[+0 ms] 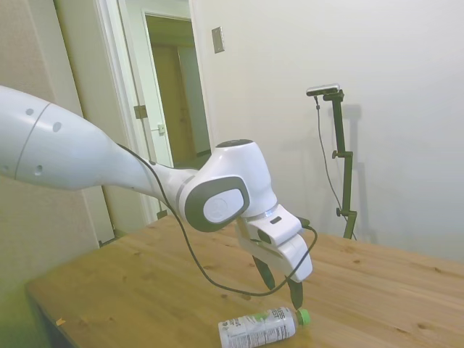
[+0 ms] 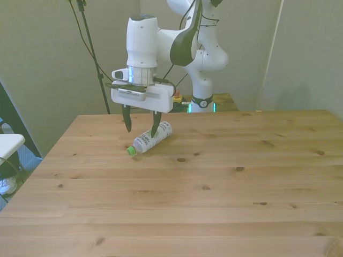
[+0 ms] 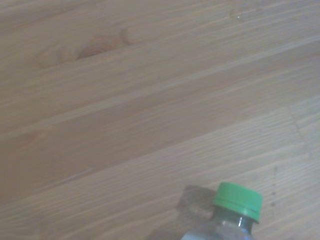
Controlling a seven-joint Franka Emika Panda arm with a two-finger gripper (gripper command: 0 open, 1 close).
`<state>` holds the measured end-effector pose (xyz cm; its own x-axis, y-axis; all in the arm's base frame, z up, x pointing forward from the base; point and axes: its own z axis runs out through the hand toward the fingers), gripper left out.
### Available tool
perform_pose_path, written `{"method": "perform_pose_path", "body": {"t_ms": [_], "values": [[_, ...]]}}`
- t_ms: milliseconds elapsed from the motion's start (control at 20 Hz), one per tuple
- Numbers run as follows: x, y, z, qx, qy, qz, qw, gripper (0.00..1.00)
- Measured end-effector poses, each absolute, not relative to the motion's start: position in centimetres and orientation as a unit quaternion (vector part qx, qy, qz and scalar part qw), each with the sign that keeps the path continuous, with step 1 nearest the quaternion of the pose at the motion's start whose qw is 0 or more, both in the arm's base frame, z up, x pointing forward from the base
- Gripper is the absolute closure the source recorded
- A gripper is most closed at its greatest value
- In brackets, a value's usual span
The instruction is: Stand the water bottle
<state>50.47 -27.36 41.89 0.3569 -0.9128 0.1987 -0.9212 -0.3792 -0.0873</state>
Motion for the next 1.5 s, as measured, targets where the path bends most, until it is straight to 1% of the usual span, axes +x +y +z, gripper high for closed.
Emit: {"method": "perform_pose_path", "body": {"t_ms": [350, 750, 800, 1500], "values": [[51.1, -28.8, 38.7, 0.818, -0.564, 0.108, 0.029, 0.00], [51.3, -29.5, 36.3, 0.816, -0.568, 0.103, 0.035, 0.00], [51.4, -29.6, 36.2, 0.815, -0.569, 0.104, 0.035, 1.00], [51.6, -29.6, 35.3, 0.809, -0.579, 0.098, 0.020, 1.00]]}}
